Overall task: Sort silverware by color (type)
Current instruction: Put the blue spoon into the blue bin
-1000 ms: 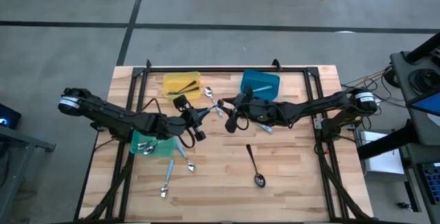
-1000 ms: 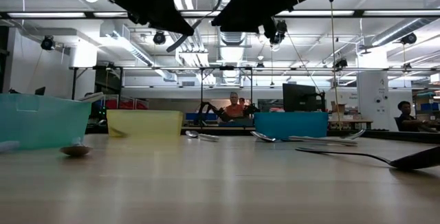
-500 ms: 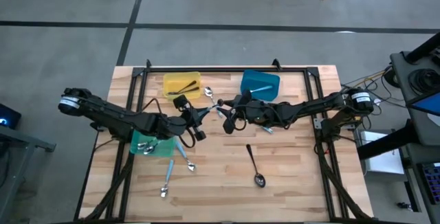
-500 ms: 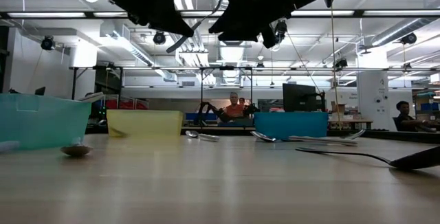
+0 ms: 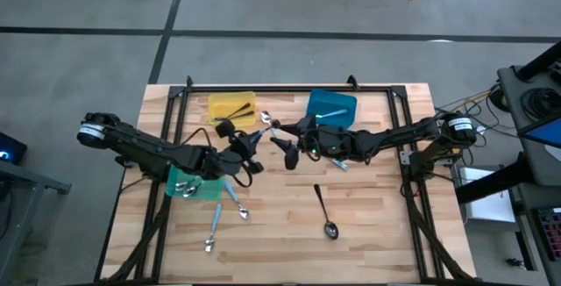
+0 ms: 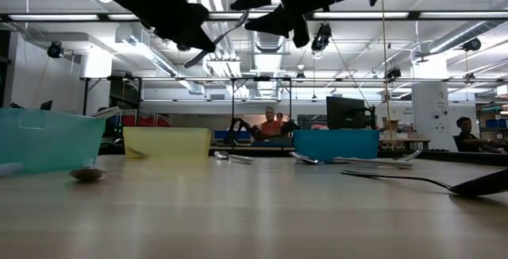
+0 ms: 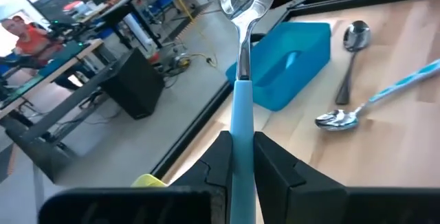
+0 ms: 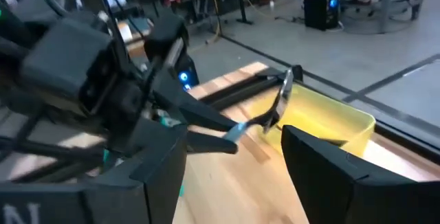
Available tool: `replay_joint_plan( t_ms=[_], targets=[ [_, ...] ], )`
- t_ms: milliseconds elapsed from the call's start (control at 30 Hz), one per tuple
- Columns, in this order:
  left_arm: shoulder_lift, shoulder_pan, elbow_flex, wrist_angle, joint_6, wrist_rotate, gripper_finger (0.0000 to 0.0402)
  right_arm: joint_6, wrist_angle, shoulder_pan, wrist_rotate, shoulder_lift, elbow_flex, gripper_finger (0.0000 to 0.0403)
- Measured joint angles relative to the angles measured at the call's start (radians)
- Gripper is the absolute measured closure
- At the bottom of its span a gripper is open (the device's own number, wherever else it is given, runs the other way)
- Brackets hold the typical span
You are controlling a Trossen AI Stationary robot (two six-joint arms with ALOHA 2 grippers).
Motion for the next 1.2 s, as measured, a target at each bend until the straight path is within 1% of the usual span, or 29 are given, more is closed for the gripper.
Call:
replay_joint_plan(
  t_ms=[233, 400, 633, 800, 933, 1033, 1100, 1200],
  targets=[
    [0.001, 0.000, 0.000, 0.044, -0.001, -0.024, 0.0379, 0.028, 0.036, 0.000, 0.018, 0.000, 0.000, 0.0174],
    [0.013, 0.000, 0.000, 0.086, -0.003, -0.027, 0.0378, -0.006, 0.038, 0.000, 0.144, 0.000, 0.000, 0.0174],
    [0.059, 0.000, 0.000, 0.149, -0.001, -0.026, 0.0378, -0.052, 0.151, -0.014, 0.150, 0.015, 0.000, 0.0174],
    [0.076, -0.001, 0.001, 0.184, -0.003, -0.036, 0.0377, -0.021, 0.156, -0.031, 0.167, 0.048, 0.001, 0.0183],
    [0.079, -0.001, 0.001, 0.198, -0.003, -0.052, 0.0377, -0.015, 0.177, -0.039, 0.168, 0.075, 0.001, 0.0202],
    [0.078, -0.001, 0.001, 0.200, -0.001, -0.052, 0.0377, -0.027, 0.206, -0.039, 0.173, 0.090, 0.001, 0.0224],
    [0.078, 0.000, 0.001, 0.200, -0.001, -0.052, 0.0377, -0.034, 0.208, -0.039, 0.173, 0.090, 0.001, 0.0247],
    [0.078, 0.000, 0.001, 0.201, -0.001, -0.052, 0.0377, -0.044, 0.212, -0.039, 0.172, 0.091, 0.001, 0.0295]
  ],
)
